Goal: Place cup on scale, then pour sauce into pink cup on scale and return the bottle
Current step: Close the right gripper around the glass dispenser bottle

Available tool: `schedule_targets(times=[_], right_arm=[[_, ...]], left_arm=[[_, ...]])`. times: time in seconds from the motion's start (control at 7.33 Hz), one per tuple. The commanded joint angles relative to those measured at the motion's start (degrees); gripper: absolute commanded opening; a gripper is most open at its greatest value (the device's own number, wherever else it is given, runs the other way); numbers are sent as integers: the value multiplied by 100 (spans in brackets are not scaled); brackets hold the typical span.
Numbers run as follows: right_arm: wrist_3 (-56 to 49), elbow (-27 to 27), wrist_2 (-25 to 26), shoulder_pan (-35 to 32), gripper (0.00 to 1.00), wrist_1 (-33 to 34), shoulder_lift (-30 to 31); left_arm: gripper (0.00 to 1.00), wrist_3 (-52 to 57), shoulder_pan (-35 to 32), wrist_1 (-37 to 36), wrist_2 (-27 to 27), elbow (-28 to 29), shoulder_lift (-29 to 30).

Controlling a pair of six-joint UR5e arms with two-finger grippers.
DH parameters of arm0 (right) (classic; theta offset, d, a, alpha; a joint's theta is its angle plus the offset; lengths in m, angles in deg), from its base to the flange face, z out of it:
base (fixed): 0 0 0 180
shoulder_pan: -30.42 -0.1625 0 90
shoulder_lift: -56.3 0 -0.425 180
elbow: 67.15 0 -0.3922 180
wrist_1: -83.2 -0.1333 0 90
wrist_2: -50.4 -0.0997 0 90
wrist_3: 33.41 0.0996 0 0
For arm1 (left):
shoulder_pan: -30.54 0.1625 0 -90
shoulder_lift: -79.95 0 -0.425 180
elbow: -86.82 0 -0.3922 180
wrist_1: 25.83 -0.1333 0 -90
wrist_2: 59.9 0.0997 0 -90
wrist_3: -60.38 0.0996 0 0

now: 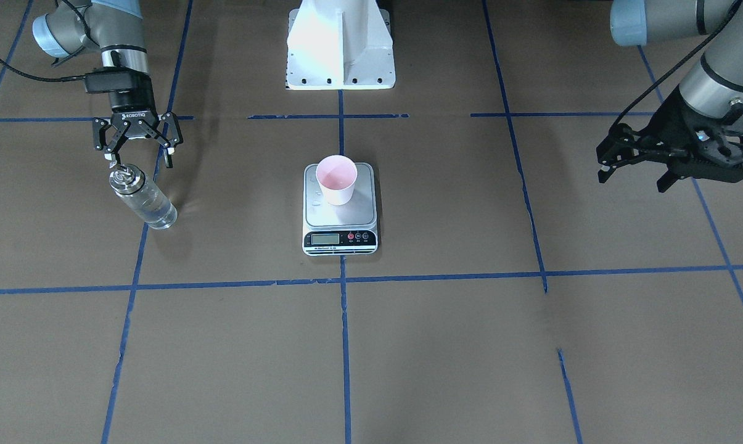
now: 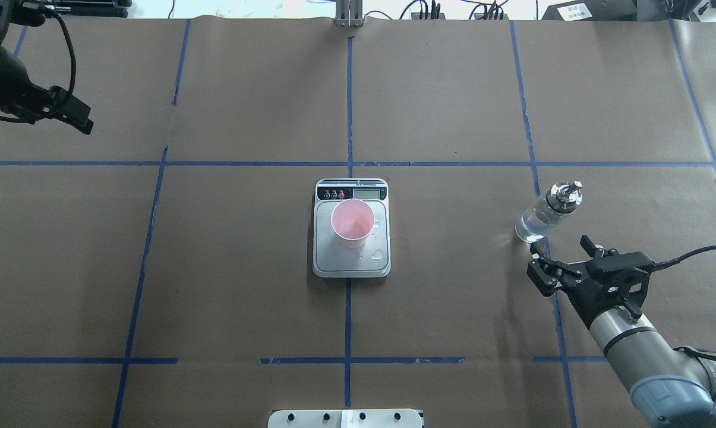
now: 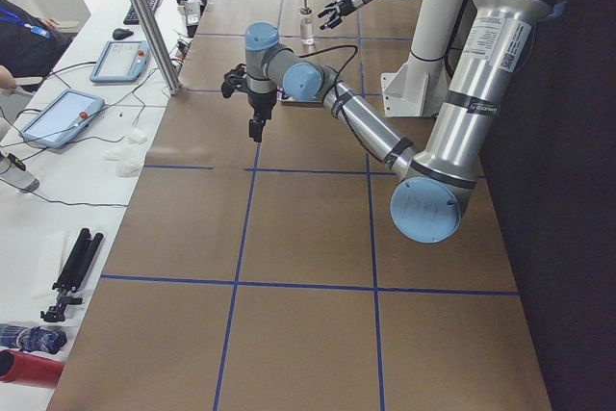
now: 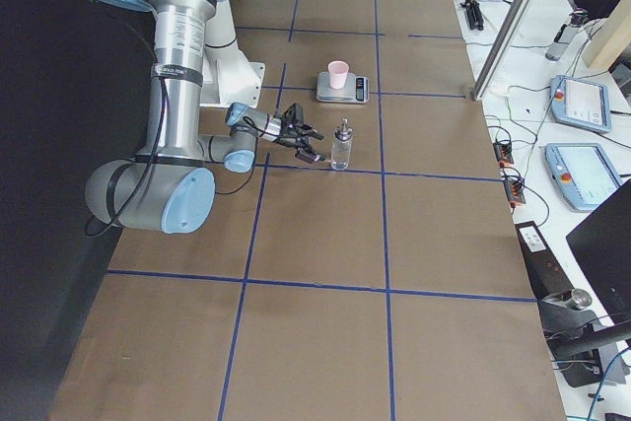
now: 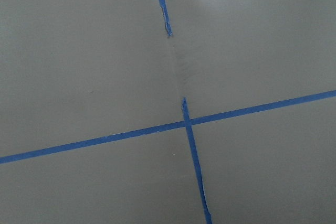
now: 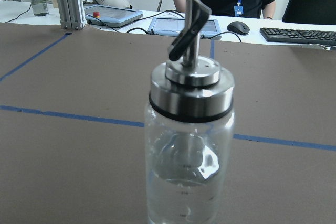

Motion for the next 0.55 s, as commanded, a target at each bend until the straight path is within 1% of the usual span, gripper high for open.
schedule_targets(times=[0.0, 0.14, 0.41], right_arm=[[-125, -129, 11, -78, 100, -1, -18], [-170, -147, -6, -140, 100, -1, -26], [-258, -147, -42, -307, 100, 8, -96]], left_arm=[[100, 150, -78, 1, 6, 13, -66], [100, 159, -87, 1, 15, 48, -66], [100, 552, -262, 1, 251, 135, -66]])
